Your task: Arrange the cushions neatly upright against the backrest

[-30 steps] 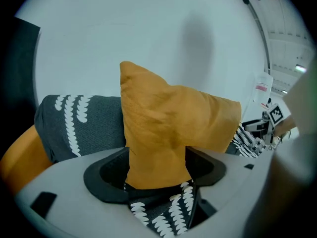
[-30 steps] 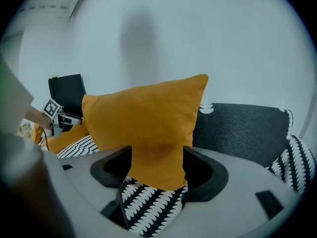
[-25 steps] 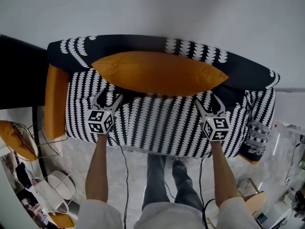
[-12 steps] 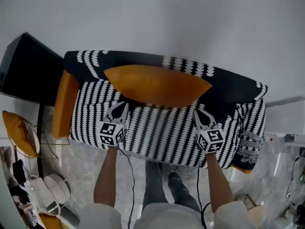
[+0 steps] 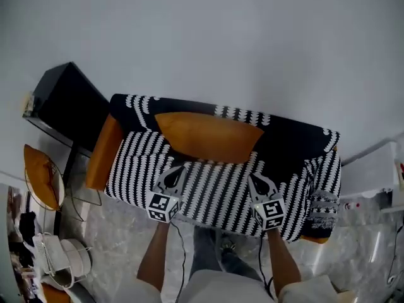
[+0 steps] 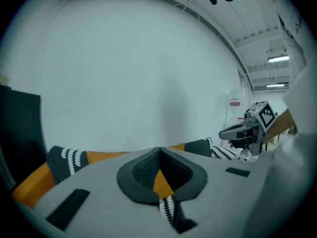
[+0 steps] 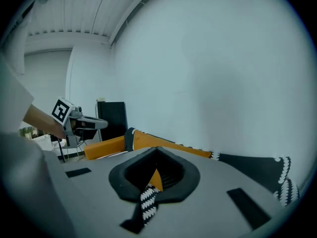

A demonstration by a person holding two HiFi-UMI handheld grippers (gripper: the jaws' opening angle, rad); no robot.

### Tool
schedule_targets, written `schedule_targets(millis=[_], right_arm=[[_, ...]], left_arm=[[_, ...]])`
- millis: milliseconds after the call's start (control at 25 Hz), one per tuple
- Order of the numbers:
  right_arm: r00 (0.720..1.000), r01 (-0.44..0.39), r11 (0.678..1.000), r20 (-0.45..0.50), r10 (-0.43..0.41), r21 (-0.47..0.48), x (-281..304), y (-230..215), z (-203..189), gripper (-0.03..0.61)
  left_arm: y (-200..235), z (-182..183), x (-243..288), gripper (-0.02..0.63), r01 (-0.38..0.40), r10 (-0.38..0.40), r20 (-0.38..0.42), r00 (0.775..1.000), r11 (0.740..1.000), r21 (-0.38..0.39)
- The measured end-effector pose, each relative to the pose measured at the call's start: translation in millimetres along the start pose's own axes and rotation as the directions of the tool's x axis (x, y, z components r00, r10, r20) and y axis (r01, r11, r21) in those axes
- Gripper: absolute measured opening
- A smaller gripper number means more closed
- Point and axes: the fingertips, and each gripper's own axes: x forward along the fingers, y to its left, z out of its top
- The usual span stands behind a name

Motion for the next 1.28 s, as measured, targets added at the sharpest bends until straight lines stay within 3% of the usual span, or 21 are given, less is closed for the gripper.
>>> schedule_targets(millis=[360,680,1000,1280], right_arm=[[0.992,-0.023,0.998,0.12,0.029,-0.052,-89,39,48,0.029],[0.985,-0.066,0.997,0.157,0.072,-0.042,-131,71,49,0.029],[0.986,-0.057,0.998,0.157,0.061,-0.03,-158,101,44,0.029],[0.988,-0.027,0.999,0.153,0.033,-0.043,-194,155,35,0.029]], left_arm=[[-100,48,-76,0.029,-0.002,-0.003,0.104,0.995,0.999,0.041],[-131,54,-114,0.029,-0.029,0.023,0.143,0.989,0.999,0.039],[-160,44,-145,0.029,0.023,-0.024,0.155,0.988,1.0,0.006],[-175,21,-207,0.029,0.049,-0.048,0.155,0.987,0.999,-0.003]])
